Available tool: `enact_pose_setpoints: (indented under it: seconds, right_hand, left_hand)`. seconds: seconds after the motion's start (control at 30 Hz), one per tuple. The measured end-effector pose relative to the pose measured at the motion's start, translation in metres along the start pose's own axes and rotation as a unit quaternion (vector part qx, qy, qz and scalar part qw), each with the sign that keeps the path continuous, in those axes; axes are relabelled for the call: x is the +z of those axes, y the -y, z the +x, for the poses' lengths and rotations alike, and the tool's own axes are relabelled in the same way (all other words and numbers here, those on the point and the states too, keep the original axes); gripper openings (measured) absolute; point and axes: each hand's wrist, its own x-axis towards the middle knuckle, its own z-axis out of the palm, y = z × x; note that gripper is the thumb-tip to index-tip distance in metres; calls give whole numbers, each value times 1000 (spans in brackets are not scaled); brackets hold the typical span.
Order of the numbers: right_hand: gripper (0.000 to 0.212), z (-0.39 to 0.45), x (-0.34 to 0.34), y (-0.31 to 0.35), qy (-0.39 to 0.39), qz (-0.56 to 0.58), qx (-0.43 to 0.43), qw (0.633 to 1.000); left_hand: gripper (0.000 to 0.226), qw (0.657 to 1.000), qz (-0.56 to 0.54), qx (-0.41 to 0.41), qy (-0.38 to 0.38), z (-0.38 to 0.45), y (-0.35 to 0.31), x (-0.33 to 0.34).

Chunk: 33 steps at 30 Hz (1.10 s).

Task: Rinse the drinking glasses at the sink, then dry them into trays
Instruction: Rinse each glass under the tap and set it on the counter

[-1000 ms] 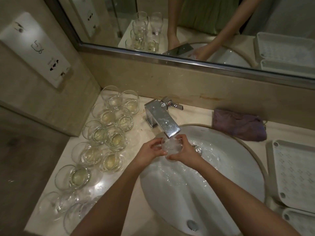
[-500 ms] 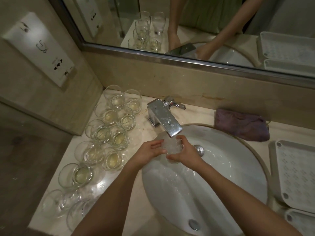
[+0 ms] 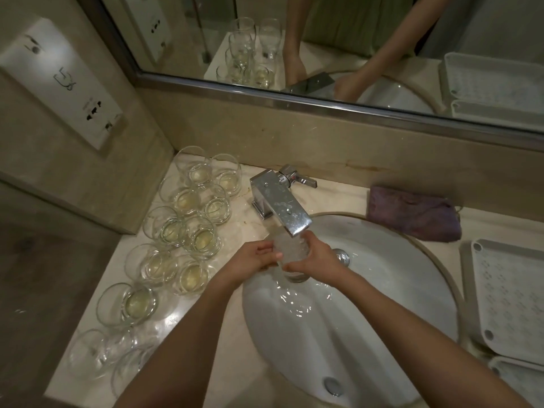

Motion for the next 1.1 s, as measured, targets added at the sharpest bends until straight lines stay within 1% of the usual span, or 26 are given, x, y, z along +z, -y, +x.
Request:
enact_pose_setpoints:
  seconds: [0.03,0.1,0.2,0.27,0.33,0.4,0.47,0.5,0.53,0.63,0.7,0.73,0.77,0.83,0.87,0.9,0.93,0.97,1.03,1.1]
  right_hand:
    - [66,2,-3,-1,5,-5,3,1000]
    - [70,1,-1,-8,-8,36,3,999]
    - [77,-5,16,-22,-76,126,-2,989]
    - [75,-8,22,-22,-98,150,-4,984]
    - [74,-7,19,-16,-71,107,-5,992]
    - [76,-3,8,-7,-5,-1,-2,1000]
    - [80,0,0,-4,30,-82,10,996]
    - [81,1,-2,-7,31,-79,12,996]
    - [80,0,-1,-11,23,-47,13,999]
    - [80,-7,10,-22,-51,71,22,996]
    - [79,-8,17,-20,-76,111,11,991]
    - [78,-9,17,-14,-70,106,2,992]
    - [77,-7,14,-8,-50,76,-6,996]
    - [82,-3,6,3,3,-12,-21,1000]
    - [85,0,1,5,23,-44,-18,999]
    - [86,0,-4,6,34,-52,-11,998]
    - [86,1,-6,4,38,-34,0,999]
    - [83,1,-6,1,31,14,11,999]
    - [80,-3,2,-8,-11,110,28,993]
    - [81,-7,12,-14,-52,158,26,986]
  left_hand:
    - [30,1000,1,1,-5,-1,0,1]
    - [39,999,21,23,-20,1,-2,6]
    - [52,998,44,46,-17,3,-5,14]
    - [55,998,54,40,-1,3,-5,13]
    - [50,998,57,8,17,3,-3,3]
    - [36,998,45,-35,40,2,3,-6]
    - [29,998,37,-42,39,1,8,-6]
    - [33,998,36,-32,28,1,9,-3]
    - [38,999,39,-12,14,0,10,0]
    - [53,998,40,47,-9,1,10,12]
    - [56,999,19,46,-15,2,8,13]
    - [55,999,11,41,-23,3,8,10]
    - [53,999,6,31,-31,4,8,6]
    - [47,999,2,9,-33,4,10,-1]
    - [47,1000,3,3,-30,3,10,-2]
    - [47,999,7,3,-35,3,9,-1]
    - [46,999,17,9,-47,3,7,2]
    - [46,998,30,17,-60,4,5,5]
    - [53,996,49,35,-67,6,0,12]
    - [58,996,54,35,-59,8,-1,13]
